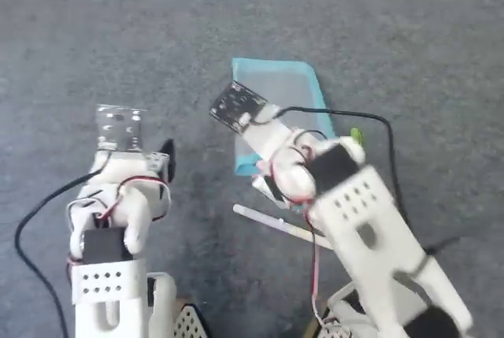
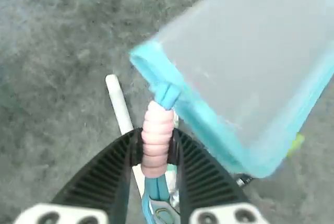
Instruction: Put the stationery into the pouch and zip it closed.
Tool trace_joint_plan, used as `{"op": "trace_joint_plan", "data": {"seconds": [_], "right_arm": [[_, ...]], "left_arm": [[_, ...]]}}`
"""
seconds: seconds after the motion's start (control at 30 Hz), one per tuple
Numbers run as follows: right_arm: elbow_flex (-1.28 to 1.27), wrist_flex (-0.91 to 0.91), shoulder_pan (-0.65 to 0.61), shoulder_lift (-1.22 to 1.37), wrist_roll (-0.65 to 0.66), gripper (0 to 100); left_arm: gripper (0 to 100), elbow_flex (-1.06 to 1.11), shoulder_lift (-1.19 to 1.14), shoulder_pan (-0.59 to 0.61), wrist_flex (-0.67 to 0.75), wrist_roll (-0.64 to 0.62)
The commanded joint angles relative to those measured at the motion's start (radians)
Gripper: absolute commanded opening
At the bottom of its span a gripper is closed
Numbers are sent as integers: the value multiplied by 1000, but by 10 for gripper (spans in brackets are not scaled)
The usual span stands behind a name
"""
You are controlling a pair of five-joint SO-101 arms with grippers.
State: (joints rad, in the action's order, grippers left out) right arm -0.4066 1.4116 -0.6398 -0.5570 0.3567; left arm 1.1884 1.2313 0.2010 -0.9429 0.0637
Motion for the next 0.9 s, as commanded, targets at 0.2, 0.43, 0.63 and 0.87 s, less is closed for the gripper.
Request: {"op": "trace_joint_plan", "data": {"seconds": [0.2, 0.43, 0.63, 0.87], "right_arm": [[28, 41, 12, -197, 14, 6], [28, 47, 7, -237, 14, 6], [23, 48, -58, -237, 9, 6], [21, 44, -58, -237, -12, 6]], "left_arm": [[244, -101, 18, -310, -104, 11], [258, -113, 18, -387, -98, 8], [259, -116, 18, -391, -95, 8], [259, -133, 18, -393, -106, 8]]}}
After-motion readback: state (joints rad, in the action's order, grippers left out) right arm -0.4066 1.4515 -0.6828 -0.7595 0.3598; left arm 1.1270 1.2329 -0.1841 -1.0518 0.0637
